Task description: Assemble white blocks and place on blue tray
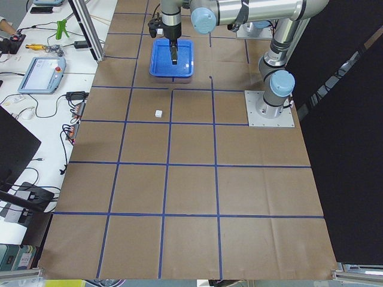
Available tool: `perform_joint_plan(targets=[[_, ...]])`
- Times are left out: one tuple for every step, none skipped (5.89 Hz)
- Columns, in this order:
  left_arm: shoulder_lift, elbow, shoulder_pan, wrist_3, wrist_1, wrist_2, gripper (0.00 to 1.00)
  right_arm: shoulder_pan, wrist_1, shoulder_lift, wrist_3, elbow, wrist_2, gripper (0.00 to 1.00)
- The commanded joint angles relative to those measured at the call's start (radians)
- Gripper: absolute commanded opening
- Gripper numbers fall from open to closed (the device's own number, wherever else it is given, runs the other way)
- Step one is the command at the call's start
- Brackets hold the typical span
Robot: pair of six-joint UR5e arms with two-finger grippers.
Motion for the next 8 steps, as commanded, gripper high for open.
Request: perform_joint_plan(targets=[[-0.093, -0.057, 0.093, 0.309, 0.129, -0.005, 1.00, -0.003, -0.121, 0.040, -0.407, 0.001, -0.054, 1.00], [-0.155, -0.058, 0.094, 0.325, 0.190, -0.002, 1.00, -0.007, -0.148, 0.074, -0.660, -0.001, -0.046, 1.00], [-0.242, -0.060, 0.096, 0.326, 0.293, -0.007, 1.00, -0.010, -0.229, 0.089, -0.892, -0.002, -0.045, 1.00], [-0.302, -0.058, 0.094, 0.332, 0.345, -0.008, 1.00, -0.030, -0.257, 0.125, -1.036, -0.008, -0.043, 1.00], [-0.342, -0.058, 0.096, 0.335, 0.381, -0.007, 1.00, -0.094, -0.251, 0.161, -1.059, -0.018, 0.016, 1.00], [-0.390, -0.057, 0.096, 0.344, 0.446, -0.007, 1.00, -0.155, -0.272, 0.197, -1.179, -0.018, 0.275, 1.00], [-0.417, -0.061, 0.096, 0.356, 0.455, -0.007, 0.99, -0.196, -0.289, 0.236, -1.218, -0.007, 0.384, 1.00], [-0.459, -0.063, 0.096, 0.388, 0.456, -0.008, 0.98, -0.204, -0.337, 0.299, -1.217, -0.002, 0.439, 1.00]])
